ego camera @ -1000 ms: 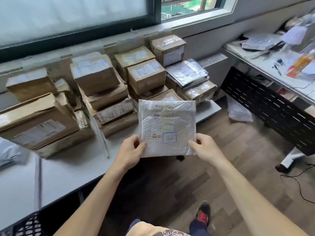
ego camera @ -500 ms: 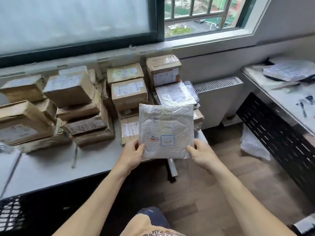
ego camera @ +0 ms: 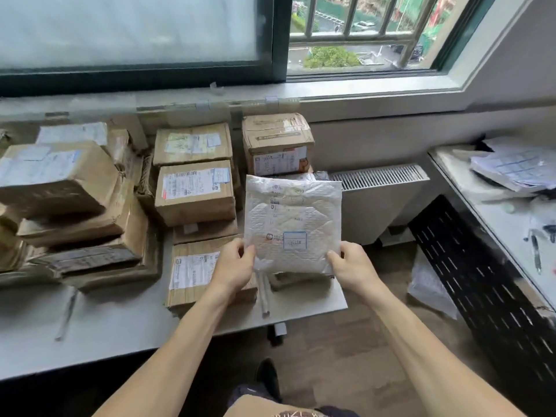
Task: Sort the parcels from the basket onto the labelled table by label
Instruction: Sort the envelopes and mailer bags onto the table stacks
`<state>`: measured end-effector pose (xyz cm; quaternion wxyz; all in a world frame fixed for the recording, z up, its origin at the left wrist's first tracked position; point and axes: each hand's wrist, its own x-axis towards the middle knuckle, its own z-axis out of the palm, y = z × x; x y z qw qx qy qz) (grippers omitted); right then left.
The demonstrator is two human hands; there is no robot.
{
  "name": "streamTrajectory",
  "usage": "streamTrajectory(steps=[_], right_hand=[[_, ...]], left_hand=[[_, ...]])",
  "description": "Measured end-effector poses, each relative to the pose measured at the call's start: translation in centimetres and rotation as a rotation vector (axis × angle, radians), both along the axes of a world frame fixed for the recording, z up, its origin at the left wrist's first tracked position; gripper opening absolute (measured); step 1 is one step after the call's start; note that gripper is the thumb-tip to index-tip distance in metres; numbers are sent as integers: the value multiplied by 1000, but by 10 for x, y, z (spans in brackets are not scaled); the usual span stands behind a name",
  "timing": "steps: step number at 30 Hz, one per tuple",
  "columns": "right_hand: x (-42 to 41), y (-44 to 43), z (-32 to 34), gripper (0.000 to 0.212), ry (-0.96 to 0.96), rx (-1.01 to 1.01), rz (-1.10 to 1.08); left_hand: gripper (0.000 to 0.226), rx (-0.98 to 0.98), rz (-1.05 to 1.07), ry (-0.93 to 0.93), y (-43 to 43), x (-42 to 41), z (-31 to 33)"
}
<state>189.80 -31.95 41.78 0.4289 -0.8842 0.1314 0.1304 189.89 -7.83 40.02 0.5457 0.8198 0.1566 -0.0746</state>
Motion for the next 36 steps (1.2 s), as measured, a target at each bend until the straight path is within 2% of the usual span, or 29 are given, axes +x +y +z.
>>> streamTrajectory(steps=[7,11,13,18,21,24,30,33,36], right_hand=[[72,-25,-1,21,30,141,-13],[110,-38,-11,38,52,183,42],[125,-42,-15,39,84,189,91],[158,-52,-23,39,120,135,174],[166,-57,-26,31,126,75,218],[166,-60,-30,34,139,29,238],[161,-65,-29,28,139,-24,305],[159,-68,-27,21,70,-165,350],[156,-65,-23,29,-72,-178,323]], left_hand=[[15,-126,181,40,-17,52,-3],[9,-116,269,46,-30,75,-8],[3,-117,317,68,-37,81,-8],[18,-108,387,138,-55,96,-4],[15,-79,421,158,-64,99,-8],[15,-38,441,178,-70,95,-10],[36,-25,485,198,-73,84,-9],[40,-1,488,189,-70,74,-9],[37,-23,511,185,-68,61,-11]])
